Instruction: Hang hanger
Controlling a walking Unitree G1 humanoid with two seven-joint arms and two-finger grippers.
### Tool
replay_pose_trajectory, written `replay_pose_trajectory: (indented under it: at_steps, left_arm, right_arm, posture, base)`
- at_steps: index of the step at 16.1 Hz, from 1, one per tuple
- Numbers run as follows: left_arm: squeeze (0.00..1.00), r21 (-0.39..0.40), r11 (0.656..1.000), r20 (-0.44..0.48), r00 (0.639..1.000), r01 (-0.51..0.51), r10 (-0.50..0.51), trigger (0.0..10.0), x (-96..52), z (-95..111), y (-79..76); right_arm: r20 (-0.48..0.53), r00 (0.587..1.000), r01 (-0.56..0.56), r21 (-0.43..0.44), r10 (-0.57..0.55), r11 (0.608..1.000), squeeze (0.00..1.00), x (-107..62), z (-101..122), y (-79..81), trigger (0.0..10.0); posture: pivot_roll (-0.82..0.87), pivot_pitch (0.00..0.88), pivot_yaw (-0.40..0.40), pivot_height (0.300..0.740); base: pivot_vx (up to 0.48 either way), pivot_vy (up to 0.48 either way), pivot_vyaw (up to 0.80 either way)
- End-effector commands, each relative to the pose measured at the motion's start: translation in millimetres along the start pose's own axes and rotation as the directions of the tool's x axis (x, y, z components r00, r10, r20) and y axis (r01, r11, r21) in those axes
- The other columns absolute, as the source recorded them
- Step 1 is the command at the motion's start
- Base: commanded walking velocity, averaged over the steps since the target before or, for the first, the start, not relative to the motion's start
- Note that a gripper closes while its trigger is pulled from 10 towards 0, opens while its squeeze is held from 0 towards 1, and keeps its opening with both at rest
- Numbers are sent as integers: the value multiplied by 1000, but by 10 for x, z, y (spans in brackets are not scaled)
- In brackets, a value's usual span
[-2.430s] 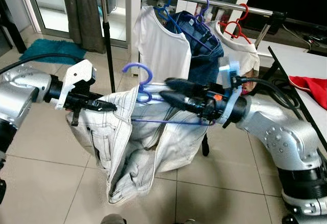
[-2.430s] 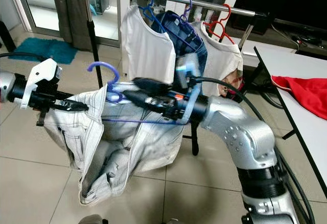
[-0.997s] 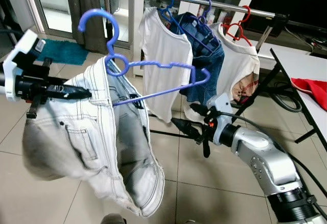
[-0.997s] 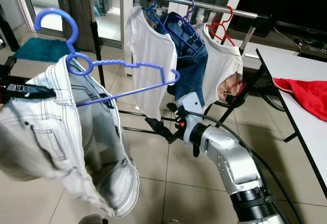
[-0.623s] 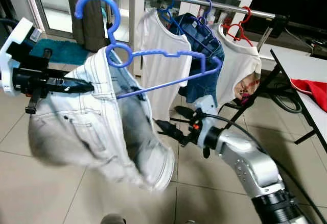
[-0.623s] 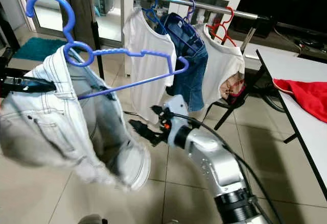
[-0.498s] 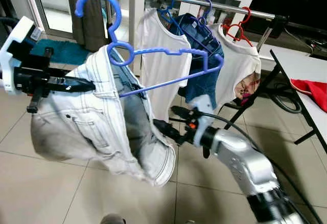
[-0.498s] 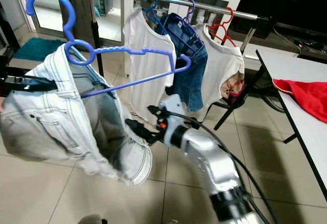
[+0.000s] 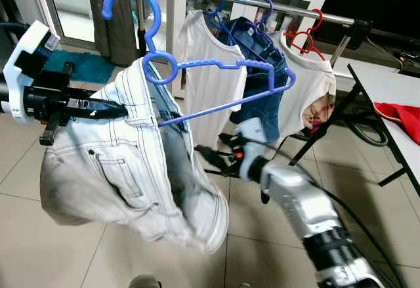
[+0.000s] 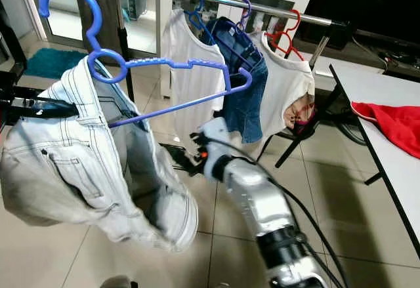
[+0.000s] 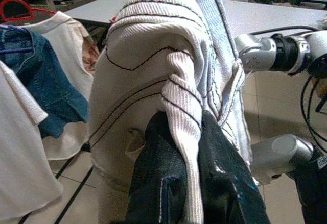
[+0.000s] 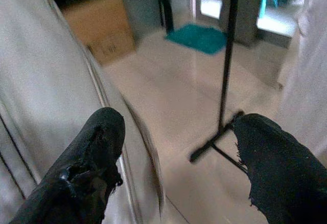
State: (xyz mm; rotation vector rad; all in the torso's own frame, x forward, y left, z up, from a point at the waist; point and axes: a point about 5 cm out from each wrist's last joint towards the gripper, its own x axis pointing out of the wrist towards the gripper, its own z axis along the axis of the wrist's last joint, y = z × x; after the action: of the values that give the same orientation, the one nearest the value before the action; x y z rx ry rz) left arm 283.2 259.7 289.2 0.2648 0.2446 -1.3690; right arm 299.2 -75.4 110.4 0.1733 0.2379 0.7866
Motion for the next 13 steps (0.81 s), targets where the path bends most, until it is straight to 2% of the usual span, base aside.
replay_pose_trajectory:
  at_steps: [1,2,4,6,7,9,10,13]
  left_arm:
    - [0,67,997,21,999,-26,25,0,-64,132,-22]
    - [0,65,997,21,999,-29,28,0,-65,128,-21]
    - [0,62,998,27,999,-31,29,0,-63,134,-23]
    - [0,64,998,32,999,-26,24,0,-52,149,-23]
    - [0,66,998,35,999,-20,18,0,-33,154,-18]
    - [0,68,998,38,999,-17,14,0,-15,160,-11]
    - [0,71,997,39,999,-15,12,0,-8,165,-10]
    - [0,76,997,45,999,-12,8,0,-5,188,-17]
  right_arm:
    - [60,998,4,31,-6,1000,667,-100,79,-95,10000]
    - [76,997,-1,35,-2,999,1000,-151,87,-131,10000]
    - [108,993,-51,31,48,998,1000,-311,105,-188,10000]
    - [152,976,-165,50,156,985,1000,-443,169,-129,10000]
    - [177,956,-247,63,233,967,1000,-450,208,-25,10000]
    - [178,950,-269,46,257,962,1000,-387,213,65,10000]
    - [146,963,-233,21,228,972,0,-288,156,108,10000]
    - [-15,993,-121,-75,121,990,0,-94,-72,141,10000]
  posture:
    - [78,0,-112,740]
    - [77,0,-111,740]
    - [74,0,-106,740]
    - [70,0,-100,740]
    - [69,0,-97,740]
    - [68,0,-96,740]
    - [72,0,-95,740]
    - [76,0,-97,740]
  base:
    - [0,0,0]
    - [0,0,0]
    - [0,0,0]
    - [0,0,0]
    - [0,0,0]
    - [0,0,0]
    - [0,0,0]
    - [0,0,0]
